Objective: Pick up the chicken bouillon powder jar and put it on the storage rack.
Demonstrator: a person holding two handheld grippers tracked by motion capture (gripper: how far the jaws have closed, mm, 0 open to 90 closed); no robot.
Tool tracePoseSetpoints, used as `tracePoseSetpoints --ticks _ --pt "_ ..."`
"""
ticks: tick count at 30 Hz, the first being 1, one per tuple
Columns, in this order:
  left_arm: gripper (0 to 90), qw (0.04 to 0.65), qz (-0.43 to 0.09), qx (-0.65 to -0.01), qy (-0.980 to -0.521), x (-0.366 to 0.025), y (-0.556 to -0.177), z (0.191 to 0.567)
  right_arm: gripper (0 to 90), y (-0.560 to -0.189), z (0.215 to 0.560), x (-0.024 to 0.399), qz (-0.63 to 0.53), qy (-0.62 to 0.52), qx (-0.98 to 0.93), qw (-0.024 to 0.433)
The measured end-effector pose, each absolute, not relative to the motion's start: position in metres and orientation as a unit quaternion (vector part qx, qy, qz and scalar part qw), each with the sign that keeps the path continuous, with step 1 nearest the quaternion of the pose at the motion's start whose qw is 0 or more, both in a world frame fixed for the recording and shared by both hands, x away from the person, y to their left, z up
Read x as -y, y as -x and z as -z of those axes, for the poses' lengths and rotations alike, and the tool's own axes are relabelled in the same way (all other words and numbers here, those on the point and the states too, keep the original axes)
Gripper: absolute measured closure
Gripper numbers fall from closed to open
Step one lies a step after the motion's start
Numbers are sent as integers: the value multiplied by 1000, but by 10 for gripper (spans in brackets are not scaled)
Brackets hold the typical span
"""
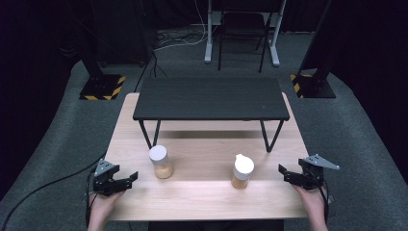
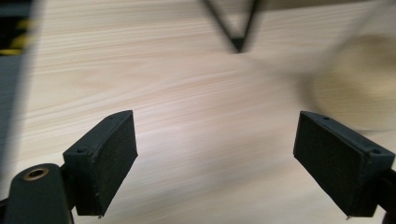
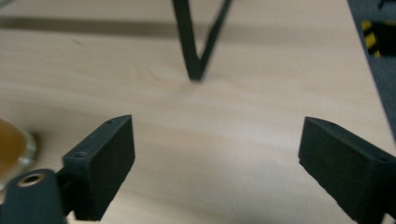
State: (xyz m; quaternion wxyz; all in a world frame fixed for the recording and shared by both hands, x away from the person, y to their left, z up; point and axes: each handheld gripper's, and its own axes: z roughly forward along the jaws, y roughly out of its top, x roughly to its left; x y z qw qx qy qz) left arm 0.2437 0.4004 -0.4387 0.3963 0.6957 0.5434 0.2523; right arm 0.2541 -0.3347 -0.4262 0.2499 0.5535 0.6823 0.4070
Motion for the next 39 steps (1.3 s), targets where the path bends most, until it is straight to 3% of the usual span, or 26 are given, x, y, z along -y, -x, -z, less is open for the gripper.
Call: tracePoseSetpoints --ticks 8,20,39 --pt "120 335 -267 -548 -719 -383 -251 439 113 -264 431 313 -319 -548 -731 253" --pt "93 325 -241 -561 -722 -385 -260 439 55 -266 433 315 -323 -548 -732 244" --pt "81 326 -238 -563 -721 -387 -262 439 51 -267 433 315 -322 -549 -732 244"
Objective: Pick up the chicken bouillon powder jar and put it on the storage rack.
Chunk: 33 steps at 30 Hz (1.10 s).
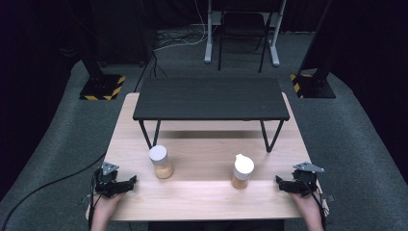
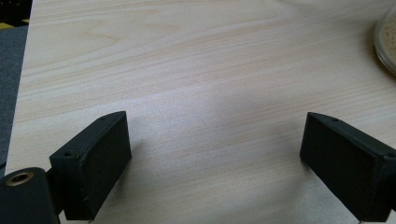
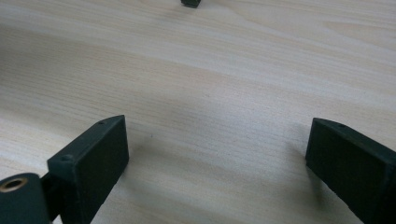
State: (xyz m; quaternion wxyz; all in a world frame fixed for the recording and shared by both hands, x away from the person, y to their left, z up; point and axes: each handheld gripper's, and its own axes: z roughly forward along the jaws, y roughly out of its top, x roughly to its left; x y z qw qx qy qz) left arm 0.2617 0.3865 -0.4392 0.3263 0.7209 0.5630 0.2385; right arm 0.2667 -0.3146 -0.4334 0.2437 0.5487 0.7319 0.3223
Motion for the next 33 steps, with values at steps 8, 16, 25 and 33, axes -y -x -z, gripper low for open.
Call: tracePoseSetpoints --ticks 8,16,25,33 --pt "79 343 -227 -562 -718 -395 -261 440 51 -266 433 314 -322 -549 -732 244" --pt "93 359 -223 -563 -710 -401 -256 440 49 -266 433 314 -322 -549 -732 243" --pt "97 401 -226 -543 -702 -403 -244 423 48 -267 433 314 -322 -549 -732 243" --pt "97 405 -228 -524 -714 -397 -239 411 48 -267 433 314 -322 -549 -732 243"
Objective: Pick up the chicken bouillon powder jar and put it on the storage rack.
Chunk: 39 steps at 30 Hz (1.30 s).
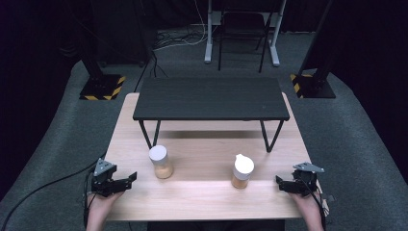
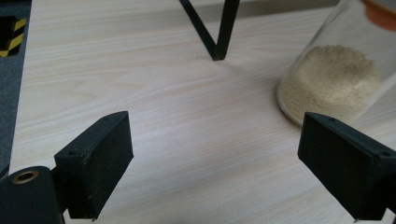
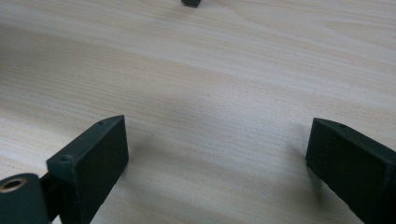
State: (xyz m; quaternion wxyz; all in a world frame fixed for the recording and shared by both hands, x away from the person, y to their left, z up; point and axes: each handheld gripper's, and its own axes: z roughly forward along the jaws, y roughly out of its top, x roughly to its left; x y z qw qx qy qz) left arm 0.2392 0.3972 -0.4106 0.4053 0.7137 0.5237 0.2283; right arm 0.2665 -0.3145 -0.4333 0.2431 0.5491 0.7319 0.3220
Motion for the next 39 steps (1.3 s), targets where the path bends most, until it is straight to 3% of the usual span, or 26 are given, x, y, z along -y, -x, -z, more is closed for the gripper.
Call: tracePoseSetpoints --ticks 39 --pt "81 444 -211 -450 -746 -363 -240 384 48 -267 433 314 -322 -549 -732 243"
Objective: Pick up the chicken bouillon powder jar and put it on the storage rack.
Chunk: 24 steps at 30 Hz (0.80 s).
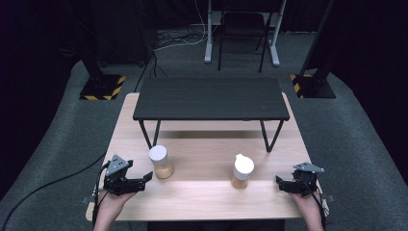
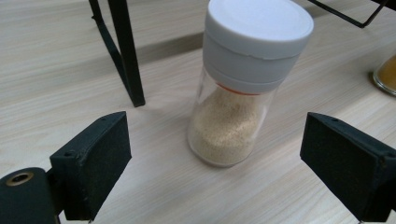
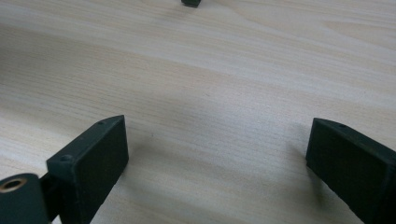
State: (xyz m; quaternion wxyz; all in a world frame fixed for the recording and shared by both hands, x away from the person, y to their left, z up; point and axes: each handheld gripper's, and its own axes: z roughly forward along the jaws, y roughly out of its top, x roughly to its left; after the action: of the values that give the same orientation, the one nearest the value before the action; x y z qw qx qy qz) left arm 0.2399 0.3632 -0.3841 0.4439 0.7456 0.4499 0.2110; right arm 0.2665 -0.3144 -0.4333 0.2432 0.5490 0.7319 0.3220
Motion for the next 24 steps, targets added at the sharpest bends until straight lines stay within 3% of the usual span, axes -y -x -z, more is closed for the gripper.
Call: tracePoseSetpoints --ticks 24 --pt "82 448 -193 -432 -759 -335 -269 387 46 -267 433 314 -322 -549 -732 243"
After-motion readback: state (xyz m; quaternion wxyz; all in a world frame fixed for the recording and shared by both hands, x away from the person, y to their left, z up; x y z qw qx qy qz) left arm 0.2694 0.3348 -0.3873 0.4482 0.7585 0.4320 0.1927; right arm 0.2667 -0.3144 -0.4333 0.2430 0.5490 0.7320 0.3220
